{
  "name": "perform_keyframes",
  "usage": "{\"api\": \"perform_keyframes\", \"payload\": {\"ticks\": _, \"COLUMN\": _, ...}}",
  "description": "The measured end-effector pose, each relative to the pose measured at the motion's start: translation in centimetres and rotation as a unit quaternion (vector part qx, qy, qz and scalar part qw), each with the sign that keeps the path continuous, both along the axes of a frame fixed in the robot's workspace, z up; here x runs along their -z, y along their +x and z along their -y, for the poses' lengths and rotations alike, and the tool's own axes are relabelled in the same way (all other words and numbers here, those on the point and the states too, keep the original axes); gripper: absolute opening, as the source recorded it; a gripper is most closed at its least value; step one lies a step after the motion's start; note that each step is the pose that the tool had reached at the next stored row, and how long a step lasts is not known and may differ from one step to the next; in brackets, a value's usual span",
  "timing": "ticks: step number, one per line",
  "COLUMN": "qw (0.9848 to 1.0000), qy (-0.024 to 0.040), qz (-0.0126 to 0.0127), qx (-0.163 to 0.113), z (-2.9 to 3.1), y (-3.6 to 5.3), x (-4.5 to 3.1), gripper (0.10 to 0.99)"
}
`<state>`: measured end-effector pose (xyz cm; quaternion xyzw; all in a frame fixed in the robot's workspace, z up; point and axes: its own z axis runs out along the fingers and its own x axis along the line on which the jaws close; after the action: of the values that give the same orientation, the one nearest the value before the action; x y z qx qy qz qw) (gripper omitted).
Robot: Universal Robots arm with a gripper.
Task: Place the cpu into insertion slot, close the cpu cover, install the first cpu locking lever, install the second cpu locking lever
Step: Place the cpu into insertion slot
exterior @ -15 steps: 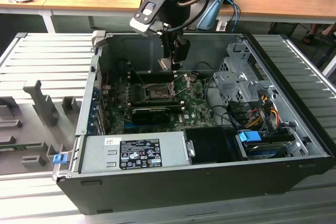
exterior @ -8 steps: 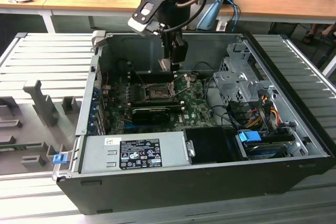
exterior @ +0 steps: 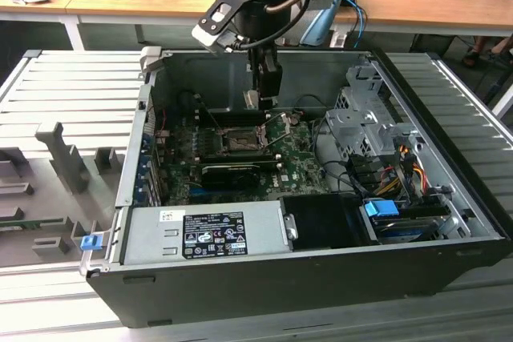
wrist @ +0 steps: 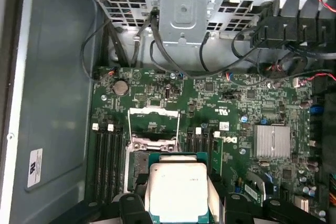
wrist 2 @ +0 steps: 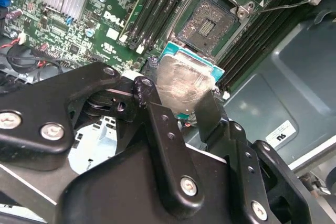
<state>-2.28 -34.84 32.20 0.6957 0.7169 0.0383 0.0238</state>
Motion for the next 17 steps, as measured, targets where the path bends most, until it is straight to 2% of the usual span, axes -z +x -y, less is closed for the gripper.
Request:
{"api": "perform_keyframes", "payload": {"ticks": 1, "qw": 1.0, "qy": 0.0, "qz": -0.0001, "qx": 0.006, "z": 0.0, "y": 0.0, "x": 0.28, "gripper": 0.525}}
{"api": "perform_keyframes", "payload": {"ticks": 6, "qw": 0.9999, "qy": 0.0, "qz": -0.0018, "qx": 0.011, "z": 0.0, "y": 0.0, "x": 0.82, "gripper": 0.525}}
{"api": "perform_keyframes", "payload": {"ticks": 11, "qw": 0.9999, "qy": 0.0, "qz": -0.0024, "qx": 0.014, "z": 0.0, "y": 0.0, "x": 1.34, "gripper": 0.525}}
{"api": "perform_keyframes", "payload": {"ticks": 12, "qw": 0.9999, "qy": -0.0001, "qz": -0.0038, "qx": 0.014, "z": 0.0, "y": 0.0, "x": 1.69, "gripper": 0.525}}
{"api": "perform_keyframes", "payload": {"ticks": 14, "qw": 0.9999, "qy": -0.0001, "qz": -0.005, "qx": 0.015, "z": -0.02, "y": 0.0, "x": 2.11, "gripper": 0.525}}
{"api": "perform_keyframes", "payload": {"ticks": 17, "qw": 0.9999, "qy": 0.0, "qz": -0.0049, "qx": 0.016, "z": -0.05, "y": -0.09, "x": 2.5, "gripper": 0.525}}
